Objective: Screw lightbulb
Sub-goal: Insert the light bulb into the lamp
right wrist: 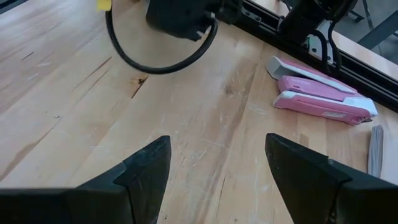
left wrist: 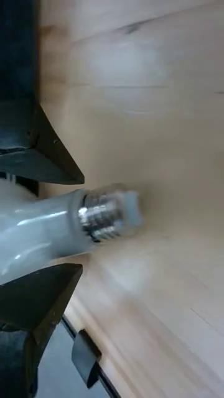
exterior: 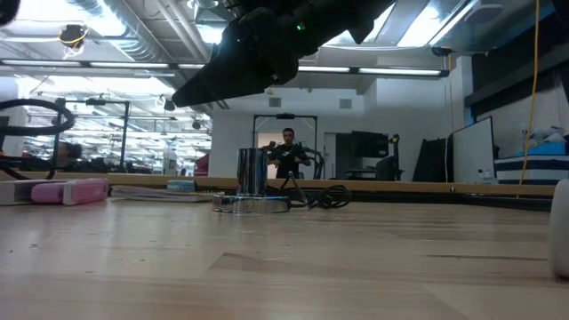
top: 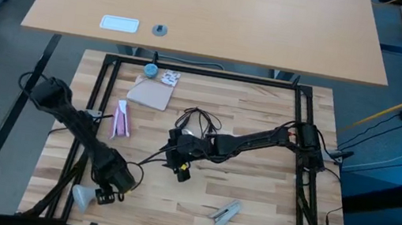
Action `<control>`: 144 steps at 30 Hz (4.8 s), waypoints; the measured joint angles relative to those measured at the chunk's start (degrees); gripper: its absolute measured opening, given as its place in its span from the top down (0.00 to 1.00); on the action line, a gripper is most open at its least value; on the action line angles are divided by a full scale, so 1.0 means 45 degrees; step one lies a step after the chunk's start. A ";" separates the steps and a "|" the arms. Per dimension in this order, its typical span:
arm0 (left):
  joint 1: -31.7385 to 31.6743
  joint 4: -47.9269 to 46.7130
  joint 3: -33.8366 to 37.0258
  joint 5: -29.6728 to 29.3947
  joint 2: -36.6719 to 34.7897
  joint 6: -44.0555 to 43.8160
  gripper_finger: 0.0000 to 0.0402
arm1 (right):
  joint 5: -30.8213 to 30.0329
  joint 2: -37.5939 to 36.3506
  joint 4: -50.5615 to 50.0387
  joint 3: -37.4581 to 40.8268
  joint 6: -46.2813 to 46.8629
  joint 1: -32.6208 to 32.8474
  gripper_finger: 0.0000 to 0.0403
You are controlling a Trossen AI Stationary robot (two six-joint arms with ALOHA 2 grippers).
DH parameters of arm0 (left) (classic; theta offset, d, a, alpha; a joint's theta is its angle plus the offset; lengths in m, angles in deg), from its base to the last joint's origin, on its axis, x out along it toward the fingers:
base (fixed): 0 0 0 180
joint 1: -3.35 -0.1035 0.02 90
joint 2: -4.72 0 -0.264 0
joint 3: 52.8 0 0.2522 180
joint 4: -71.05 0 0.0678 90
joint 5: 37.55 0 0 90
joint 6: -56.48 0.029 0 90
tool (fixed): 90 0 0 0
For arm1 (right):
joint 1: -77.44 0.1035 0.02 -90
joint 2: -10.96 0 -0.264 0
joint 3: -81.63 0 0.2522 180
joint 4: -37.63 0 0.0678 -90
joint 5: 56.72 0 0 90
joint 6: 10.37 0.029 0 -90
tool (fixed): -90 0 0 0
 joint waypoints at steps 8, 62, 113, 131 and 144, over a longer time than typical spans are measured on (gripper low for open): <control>-0.0470 0.0185 0.0000 -0.0615 0.0212 0.2476 0.51 | -0.0007 0.0005 0.0058 -0.0005 -0.0005 0.0000 0.34; -0.8315 0.3928 -0.1807 -0.2968 0.0212 1.3004 0.72 | -0.6791 -0.4229 -0.4170 -0.0010 -0.2325 -0.0010 0.34; -0.5056 0.1924 -0.1826 -0.4159 0.0499 1.2814 0.45 | -0.6782 -0.4201 -0.5100 0.0000 -0.1860 -0.0010 0.34; -0.4075 -0.5056 -0.5100 -0.2192 0.0460 0.8146 0.45 | -0.6778 -0.4197 -0.5719 0.0000 -0.1283 0.0002 0.34; -0.2047 -0.5130 -0.3064 -0.2627 0.0469 0.8327 0.45 | -0.6773 -0.4197 -0.5777 0.0000 -0.1266 0.0003 0.34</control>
